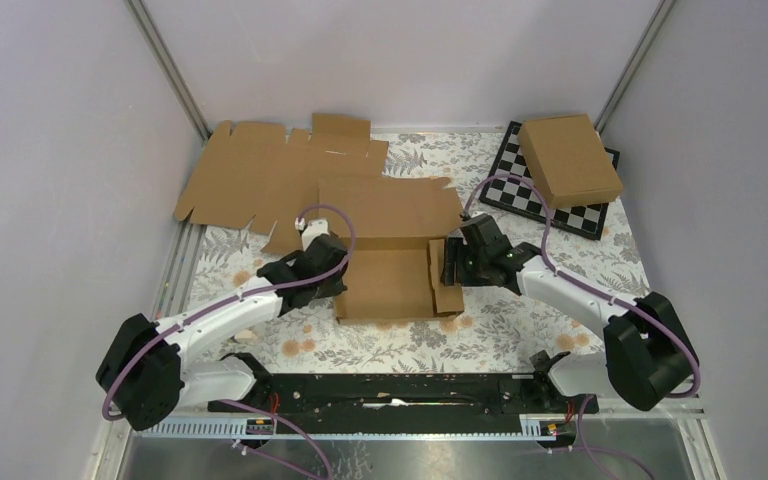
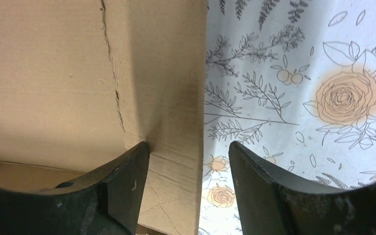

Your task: Fold the paper box

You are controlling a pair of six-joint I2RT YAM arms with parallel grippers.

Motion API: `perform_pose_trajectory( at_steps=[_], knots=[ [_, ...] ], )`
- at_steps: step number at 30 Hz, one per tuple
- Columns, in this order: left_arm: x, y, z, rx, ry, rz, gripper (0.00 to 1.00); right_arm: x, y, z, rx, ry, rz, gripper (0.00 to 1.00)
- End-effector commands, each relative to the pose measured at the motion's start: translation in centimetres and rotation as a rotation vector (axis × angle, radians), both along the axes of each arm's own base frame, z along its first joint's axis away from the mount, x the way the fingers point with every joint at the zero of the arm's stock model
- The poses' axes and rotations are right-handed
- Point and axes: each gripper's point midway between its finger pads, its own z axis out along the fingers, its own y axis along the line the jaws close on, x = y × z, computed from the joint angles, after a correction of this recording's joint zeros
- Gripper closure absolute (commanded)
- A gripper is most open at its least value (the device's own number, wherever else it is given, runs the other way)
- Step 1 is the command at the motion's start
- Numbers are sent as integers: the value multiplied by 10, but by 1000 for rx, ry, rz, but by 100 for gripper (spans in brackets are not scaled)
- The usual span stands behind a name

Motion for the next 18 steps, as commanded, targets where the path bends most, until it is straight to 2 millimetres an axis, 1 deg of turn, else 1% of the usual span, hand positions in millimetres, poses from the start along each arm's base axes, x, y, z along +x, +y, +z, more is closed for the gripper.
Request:
perform_pose_trajectory(
  at_steps=[1, 3, 5, 8, 10, 13, 16, 18],
  knots=[
    [11, -22, 11, -125, -78, 39, 100, 0, -4, 1, -48, 8, 5, 29],
    [11, -22, 7, -126, -75, 42, 100, -4, 9, 5, 23, 19, 35, 26],
    [10, -23, 5, -125, -70, 41, 100, -7, 16, 8, 68, 22, 54, 26],
    [8, -25, 1, -126, -64, 35, 100, -5, 16, 6, 58, 24, 47, 33],
    [8, -26, 1, -129, -64, 34, 100, -4, 10, -1, 17, 36, 37, 35],
    [7, -25, 0, -126, -64, 36, 100, -1, -6, -9, -88, 42, 2, 38],
    [7, -25, 0, -122, -64, 36, 100, 4, -23, -13, -175, 16, -37, 46],
    [7, -25, -1, -122, -64, 37, 100, 7, -31, -14, -219, 2, -54, 53]
  ],
)
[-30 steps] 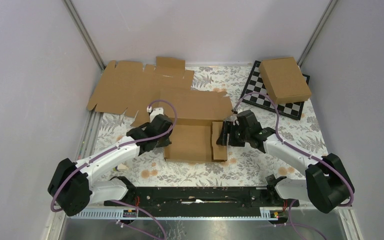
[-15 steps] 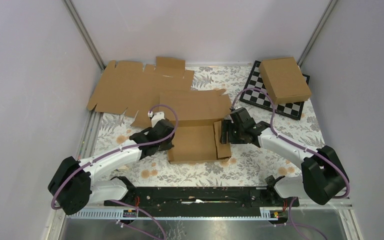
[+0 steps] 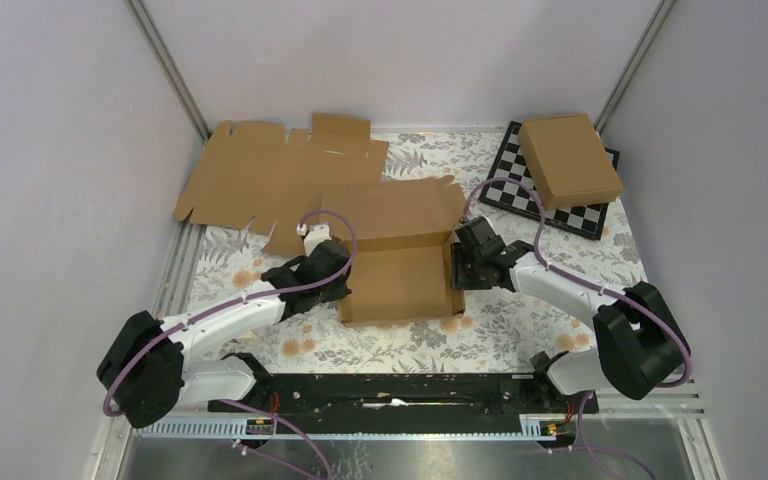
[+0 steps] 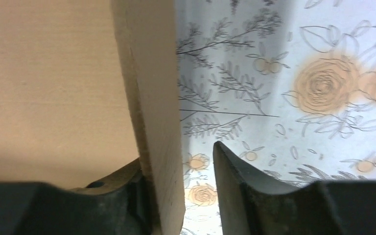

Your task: Fold the paper box

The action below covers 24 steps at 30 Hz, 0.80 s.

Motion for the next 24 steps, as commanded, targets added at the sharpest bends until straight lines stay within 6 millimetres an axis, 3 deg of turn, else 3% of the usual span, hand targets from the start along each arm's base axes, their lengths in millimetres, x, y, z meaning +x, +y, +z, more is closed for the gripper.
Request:
perform_pose_trajectory(
  at_steps=[1, 7, 10, 11, 14, 15, 19, 24],
  knots=[
    [13, -13, 10, -67, -60, 20, 100, 14, -24, 6, -151, -69, -48, 57],
    [12, -23, 1, -66, -37, 9, 100, 21, -43, -3, -298, -84, -94, 91],
    [12, -26, -2, -58, -30, 9, 100, 22, -48, -6, -336, -91, -101, 95],
    [12, -26, -3, -55, -26, 9, 100, 23, -50, -6, -345, -93, -102, 93],
    [12, -26, -7, -32, -16, 4, 100, 26, -49, -2, -346, -106, -102, 61],
    [11, -25, -9, -20, -10, 6, 100, 27, -47, -1, -336, -107, -98, 56],
    [11, -26, -13, -2, 2, 4, 100, 33, -31, -2, -263, -110, -88, 49],
    [11, -26, -15, 21, 2, -7, 100, 42, -20, 3, -225, -125, -88, 49]
  ],
)
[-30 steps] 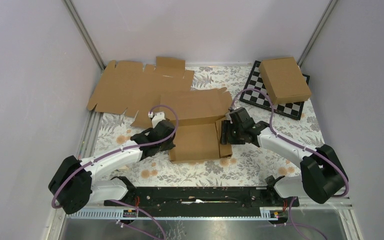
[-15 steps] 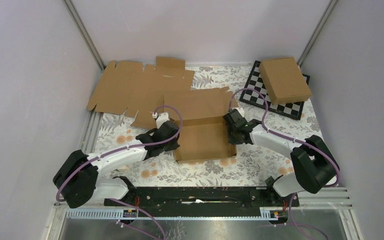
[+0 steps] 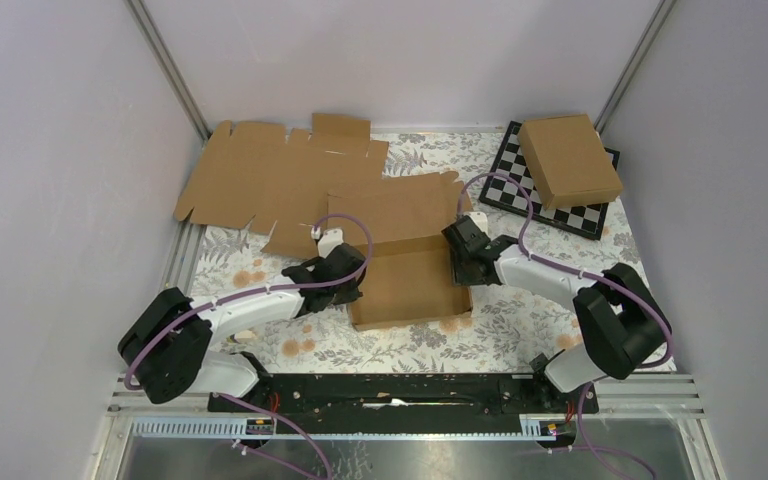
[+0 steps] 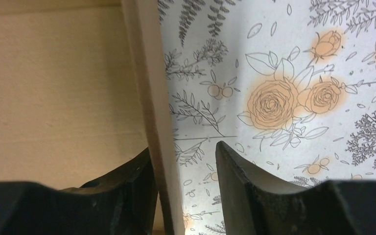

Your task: Fold the paper box

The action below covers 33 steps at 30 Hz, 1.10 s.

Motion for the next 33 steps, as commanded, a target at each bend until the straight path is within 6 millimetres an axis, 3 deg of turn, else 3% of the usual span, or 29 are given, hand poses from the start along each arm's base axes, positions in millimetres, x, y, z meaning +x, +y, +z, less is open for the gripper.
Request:
perform_pose_trajectory(
  at_steps=[1, 5, 11, 15, 16, 19, 20, 23, 27, 30, 33],
  knots=[
    [10, -5, 10, 13, -42, -1, 100, 25, 12, 18, 36, -77, -15, 48],
    [9, -4, 9, 24, -39, 1, 100, 28, 20, 19, 74, -62, 4, 47],
    [9, -5, 11, 22, -43, 0, 98, 28, 9, 8, 1, -34, -1, 69],
    [10, -5, 12, 31, -51, -10, 91, 24, 7, -2, -22, 5, 4, 68],
    [11, -5, 13, 34, -52, -10, 86, 23, 7, -3, -23, 5, 2, 71],
    [12, -1, 15, 63, -60, -13, 69, 24, 4, -1, -31, -8, -12, 100],
    [13, 1, 18, 74, -67, -13, 63, 24, 3, 0, -33, -13, -12, 100],
    [16, 4, 28, 91, -98, -27, 48, 23, 4, 3, -23, -16, -7, 98],
    [22, 6, 42, 94, -130, -34, 35, 20, 6, 7, 3, -19, 5, 75],
    [26, 6, 52, 97, -151, -49, 32, 19, 6, 13, 15, -36, 14, 58],
    [29, 4, 57, 105, -158, -71, 35, 20, 7, 18, 25, -51, 18, 51]
  ],
)
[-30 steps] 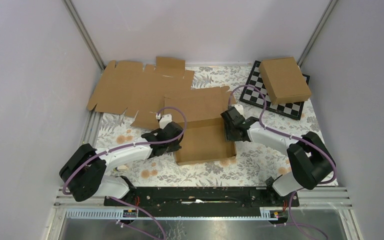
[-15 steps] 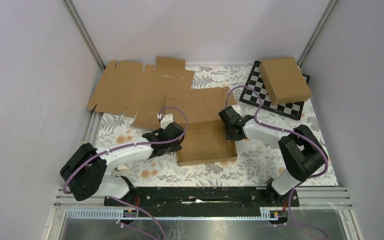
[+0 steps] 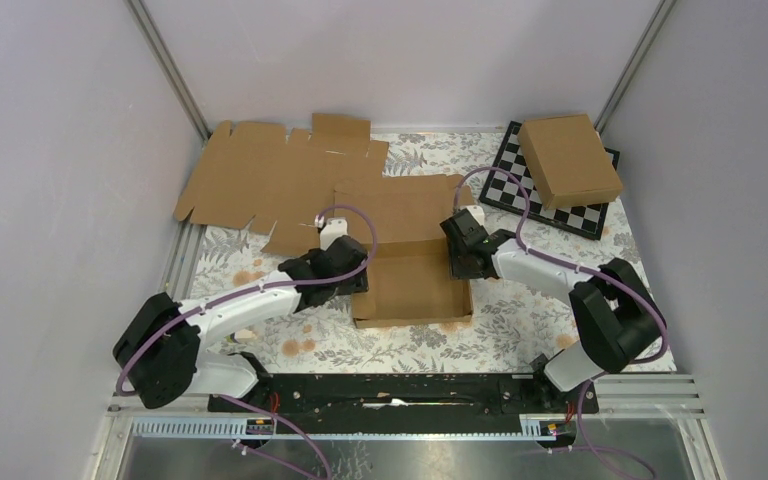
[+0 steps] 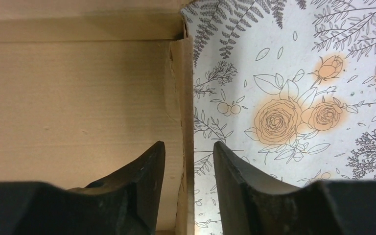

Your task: Fold the paper box

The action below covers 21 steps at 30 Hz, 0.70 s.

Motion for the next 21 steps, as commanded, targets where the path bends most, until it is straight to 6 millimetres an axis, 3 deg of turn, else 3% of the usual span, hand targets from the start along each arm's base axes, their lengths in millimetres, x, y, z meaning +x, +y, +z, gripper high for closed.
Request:
perform_pose_trajectory(
  at_steps=[1, 7, 15, 17, 20, 21],
  knots=[
    [20, -7, 32, -2, -80, -17, 35, 4, -2, 18, 18, -50, 1, 49],
    [25, -19, 12, 25, -12, -52, 33, 2, 2, 10, 22, -23, 15, 43],
    [23, -12, -33, 19, 120, -41, 47, 2, 1, 8, 19, -17, 14, 44],
    [21, -9, -43, 42, 138, -37, 60, 1, 2, 7, 22, -11, 18, 46],
    [21, 3, -53, 111, 155, -4, 100, 0, 2, 5, 17, -5, 19, 49],
    [20, 6, -54, 136, 157, 4, 100, 0, 1, 4, 13, -6, 19, 49]
  ],
)
